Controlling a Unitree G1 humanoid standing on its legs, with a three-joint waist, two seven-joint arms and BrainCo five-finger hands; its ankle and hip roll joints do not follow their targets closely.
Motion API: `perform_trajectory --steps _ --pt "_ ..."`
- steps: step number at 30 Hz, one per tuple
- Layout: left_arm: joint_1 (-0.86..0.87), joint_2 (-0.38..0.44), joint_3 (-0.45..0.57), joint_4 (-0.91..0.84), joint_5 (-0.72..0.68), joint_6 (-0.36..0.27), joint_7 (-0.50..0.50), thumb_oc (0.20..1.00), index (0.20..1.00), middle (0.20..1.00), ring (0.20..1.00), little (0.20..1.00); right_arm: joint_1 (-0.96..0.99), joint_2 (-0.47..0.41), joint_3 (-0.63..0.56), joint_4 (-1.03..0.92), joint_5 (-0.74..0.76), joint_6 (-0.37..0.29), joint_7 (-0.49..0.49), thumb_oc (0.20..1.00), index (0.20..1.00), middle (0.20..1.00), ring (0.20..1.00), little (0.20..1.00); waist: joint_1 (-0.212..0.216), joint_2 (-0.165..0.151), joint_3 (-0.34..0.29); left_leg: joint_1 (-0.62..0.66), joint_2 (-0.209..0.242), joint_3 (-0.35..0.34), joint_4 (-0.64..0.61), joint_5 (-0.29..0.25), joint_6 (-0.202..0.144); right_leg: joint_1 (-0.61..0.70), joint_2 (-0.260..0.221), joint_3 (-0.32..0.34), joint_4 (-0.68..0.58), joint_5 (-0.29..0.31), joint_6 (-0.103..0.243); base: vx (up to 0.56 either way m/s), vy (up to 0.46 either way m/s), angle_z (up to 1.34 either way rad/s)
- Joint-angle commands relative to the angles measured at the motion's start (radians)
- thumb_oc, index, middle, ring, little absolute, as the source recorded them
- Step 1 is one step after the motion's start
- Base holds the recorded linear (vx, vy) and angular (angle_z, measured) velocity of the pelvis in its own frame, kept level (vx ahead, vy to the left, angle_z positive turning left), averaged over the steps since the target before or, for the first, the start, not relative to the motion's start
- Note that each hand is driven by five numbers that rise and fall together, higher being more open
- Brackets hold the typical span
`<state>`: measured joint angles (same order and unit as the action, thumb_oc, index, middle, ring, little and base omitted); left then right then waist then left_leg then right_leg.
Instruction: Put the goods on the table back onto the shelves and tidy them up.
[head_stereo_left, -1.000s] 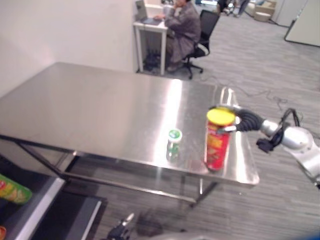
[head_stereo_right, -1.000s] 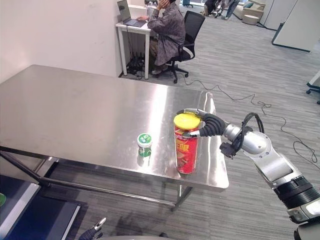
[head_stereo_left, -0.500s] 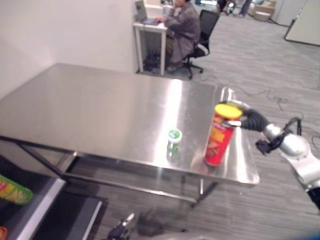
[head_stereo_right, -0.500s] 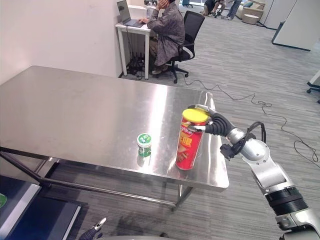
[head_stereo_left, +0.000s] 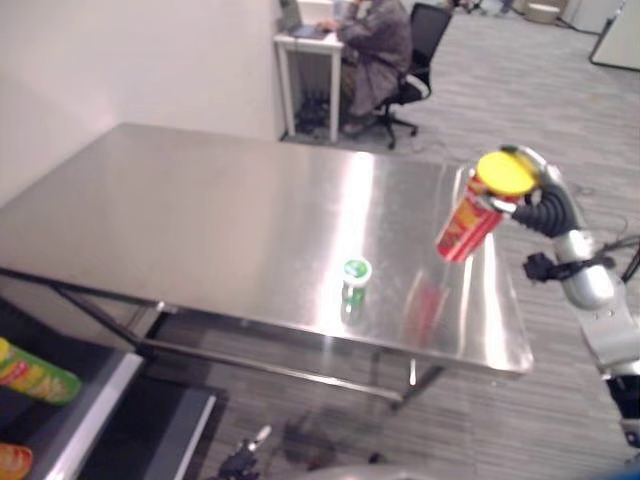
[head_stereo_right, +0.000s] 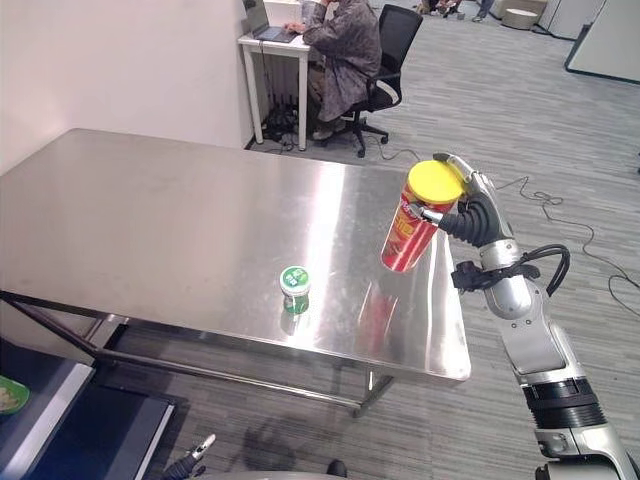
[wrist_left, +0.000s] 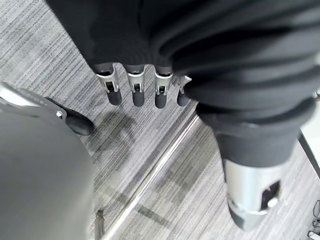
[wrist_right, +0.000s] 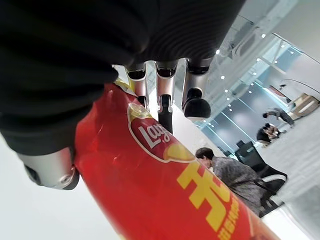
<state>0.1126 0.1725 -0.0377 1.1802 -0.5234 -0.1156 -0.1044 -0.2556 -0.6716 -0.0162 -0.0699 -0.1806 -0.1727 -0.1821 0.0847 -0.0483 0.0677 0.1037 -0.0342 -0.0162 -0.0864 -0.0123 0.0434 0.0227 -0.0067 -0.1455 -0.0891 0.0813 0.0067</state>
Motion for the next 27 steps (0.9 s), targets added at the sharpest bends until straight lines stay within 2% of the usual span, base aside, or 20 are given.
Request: perform_trajectory --steps 1,5,9,12,13,14,15,16,17,18,19,20,21,23,24,25,26,27 --pt "-0.045 -0.014 -0.043 0.087 0.069 -0.016 0.009 1.0 1.0 1.0 1.0 1.0 -0.027 0.017 -0.082 -0.073 -0.03 -0.011 -0.072 0.2 0.2 0.2 0.2 0.2 0.046 -0.025 -0.054 -0.082 0.011 -0.109 -0.001 0.003 -0.023 0.081 -0.106 0.036 0.009 -0.087 0.106 -0.03 0.087 0.04" --pt "-0.045 -0.01 -0.047 0.078 0.073 -0.017 0.018 1.0 1.0 1.0 1.0 1.0 -0.07 0.056 -0.04 -0.099 -0.06 -0.004 -0.075 0.2 0.2 0.2 0.2 0.2 0.055 -0.01 -0.013 -0.085 0.016 -0.087 -0.001 0.008 -0.008 -0.01 -0.119 0.033 0.156 -0.071 0.126 -0.11 0.056 -0.02" --pt "-0.061 0.0 -0.069 0.05 0.072 -0.016 0.035 1.0 1.0 1.0 1.0 1.0 -0.109 0.077 -0.007 -0.106 -0.086 0.012 -0.091 0.2 0.2 0.2 0.2 0.2 0.052 0.011 0.024 -0.089 0.024 -0.098 -0.001 0.031 0.001 -0.06 -0.127 0.079 0.3 -0.087 0.142 -0.13 -0.025 -0.1" --pt "-0.061 0.011 -0.079 0.008 0.079 -0.017 0.043 1.0 1.0 1.0 1.0 1.0 -0.109 0.079 -0.014 -0.122 -0.102 0.025 -0.084 0.2 0.2 0.2 0.2 0.2 0.058 0.012 0.018 -0.102 0.03 -0.121 -0.001 0.042 -0.001 -0.041 -0.159 0.136 0.356 -0.082 0.132 -0.12 -0.147 0.11" --pt "-0.062 0.018 -0.079 -0.001 0.08 -0.017 0.044 1.0 1.0 1.0 1.0 1.0 -0.095 0.08 -0.028 -0.124 -0.108 0.027 -0.09 0.2 0.2 0.2 0.2 0.2 0.063 0.006 0.015 -0.119 0.027 -0.145 -0.001 0.061 -0.004 -0.028 -0.165 0.176 0.385 -0.053 0.137 -0.14 -0.217 0.36" --pt "-0.06 0.019 -0.074 -0.015 0.072 -0.018 0.044 1.0 1.0 1.0 1.0 1.0 -0.079 0.083 -0.04 -0.131 -0.109 0.031 -0.089 0.2 0.2 0.2 0.2 0.2 0.066 -0.001 0.003 -0.135 0.028 -0.162 -0.001 0.071 -0.01 -0.014 -0.165 0.213 0.391 -0.034 0.143 -0.18 -0.371 0.64" --pt "-0.052 0.03 -0.066 -0.049 0.055 -0.021 0.047 1.0 1.0 1.0 1.0 1.0 -0.065 0.089 -0.05 -0.141 -0.129 0.034 -0.095 0.2 0.2 0.2 0.2 0.2 0.08 -0.026 -0.02 -0.166 0.028 -0.187 -0.001 0.089 -0.024 0.037 -0.168 0.274 0.353 -0.037 0.152 -0.16 -0.377 0.98" --pt "-0.047 0.036 -0.066 -0.082 0.033 -0.021 0.046 1.0 1.0 1.0 1.0 1.0 -0.067 0.082 -0.051 -0.138 -0.142 0.04 -0.099 0.2 0.2 0.2 0.2 0.2 0.089 -0.035 -0.022 -0.176 0.031 -0.195 -0.001 0.095 -0.034 0.051 -0.167 0.289 0.333 -0.075 0.148 -0.3 -0.619 0.91" --pt "-0.052 0.04 -0.048 -0.113 0.012 -0.027 0.06 1.0 1.0 1.0 1.0 1.0 -0.074 0.075 -0.062 -0.143 -0.165 0.045 -0.124 0.2 0.2 0.2 0.2 0.2 0.106 -0.057 -0.025 -0.23 0.054 -0.228 -0.001 0.143 -0.072 0.087 -0.115 0.324 0.247 -0.233 0.111 -0.23 -0.42 0.65" --pt "-0.052 0.04 -0.048 -0.113 0.011 -0.026 0.06 1.0 1.0 1.0 1.0 1.0 -0.074 0.076 -0.062 -0.143 -0.166 0.044 -0.124 0.2 0.2 0.2 0.2 0.2 0.102 -0.058 -0.025 -0.231 0.053 -0.232 -0.001 0.143 -0.073 0.088 -0.116 0.32 0.246 -0.234 0.11 -0.42 -0.631 0.4" --pt "-0.047 0.027 -0.051 -0.121 -0.015 -0.033 0.065 1.0 1.0 1.0 1.0 1.0 -0.09 0.057 -0.07 -0.141 -0.172 0.041 -0.144 0.2 0.2 0.2 0.2 0.2 0.112 -0.051 -0.004 -0.281 0.086 -0.254 -0.001 0.192 -0.103 0.094 -0.076 0.308 0.201 -0.268 0.084 -0.24 -0.306 0.17" --pt "-0.047 0.026 -0.051 -0.121 -0.015 -0.033 0.065 1.0 1.0 1.0 1.0 1.0 -0.091 0.056 -0.07 -0.14 -0.172 0.041 -0.144 0.2 0.2 0.2 0.2 0.2 0.11 -0.047 -0.004 -0.283 0.089 -0.258 -0.001 0.193 -0.105 0.093 -0.072 0.306 0.2 -0.266 0.083 -0.4 -0.494 0.33" --pt "-0.043 0.014 -0.059 -0.114 -0.028 -0.036 0.066 1.0 1.0 1.0 1.0 1.0 -0.099 0.045 -0.07 -0.134 -0.17 0.036 -0.154 0.2 0.2 0.2 0.2 0.2 0.113 -0.037 0.012 -0.314 0.112 -0.278 -0.001 0.22 -0.125 0.102 -0.041 0.305 0.175 -0.274 0.062 -0.31 -0.32 0.33" --pt "-0.036 -0.02 -0.069 -0.103 -0.048 -0.025 0.058 1.0 1.0 1.0 1.0 1.0 -0.101 0.011 -0.083 -0.145 -0.176 0.035 -0.172 0.2 0.2 0.2 0.2 0.2 0.103 -0.021 0.046 -0.363 0.109 -0.29 -0.001 0.211 -0.133 0.103 0.001 0.288 0.153 -0.281 0.04 -0.45 -0.412 0.58" --pt "-0.038 -0.044 -0.031 -0.091 -0.12 -0.021 0.069 1.0 1.0 1.0 1.0 1.0 -0.066 -0.015 -0.117 -0.154 -0.189 0.051 -0.196 0.2 0.2 0.2 0.2 0.2 0.078 -0.011 0.075 -0.4 0.103 -0.223 -0.001 0.2 -0.131 0.089 0.013 0.227 0.161 -0.263 0.035 -0.36 -0.264 0.81" --pt "-0.039 -0.044 -0.032 -0.091 -0.12 -0.021 0.068 1.0 1.0 1.0 1.0 1.0 -0.066 -0.016 -0.118 -0.155 -0.19 0.052 -0.196 0.2 0.2 0.2 0.2 0.2 0.077 -0.008 0.074 -0.403 0.104 -0.225 -0.001 0.203 -0.131 0.087 0.015 0.226 0.16 -0.26 0.035 -0.36 -0.227 0.96" --pt "-0.034 -0.053 -0.004 -0.097 -0.155 -0.022 0.075 1.0 1.0 1.0 1.0 1.0 -0.039 -0.019 -0.135 -0.165 -0.19 0.064 -0.2 0.2 0.2 0.2 0.2 0.2 0.07 -0.017 0.078 -0.404 0.1 -0.158 -0.001 0.19 -0.125 0.086 0.005 0.196 0.158 -0.256 0.033 -0.25 -0.16 0.81" --pt "-0.025 -0.059 0.046 -0.093 -0.174 -0.023 0.072 1.0 1.0 1.0 1.0 1.0 0.005 -0.029 -0.167 -0.196 -0.217 0.072 -0.2 0.2 0.2 0.2 0.2 0.2 0.06 -0.02 0.069 -0.372 0.105 -0.085 0.01 0.202 -0.119 0.077 -0.008 0.157 0.134 -0.222 0.039 -0.23 -0.163 0.57"
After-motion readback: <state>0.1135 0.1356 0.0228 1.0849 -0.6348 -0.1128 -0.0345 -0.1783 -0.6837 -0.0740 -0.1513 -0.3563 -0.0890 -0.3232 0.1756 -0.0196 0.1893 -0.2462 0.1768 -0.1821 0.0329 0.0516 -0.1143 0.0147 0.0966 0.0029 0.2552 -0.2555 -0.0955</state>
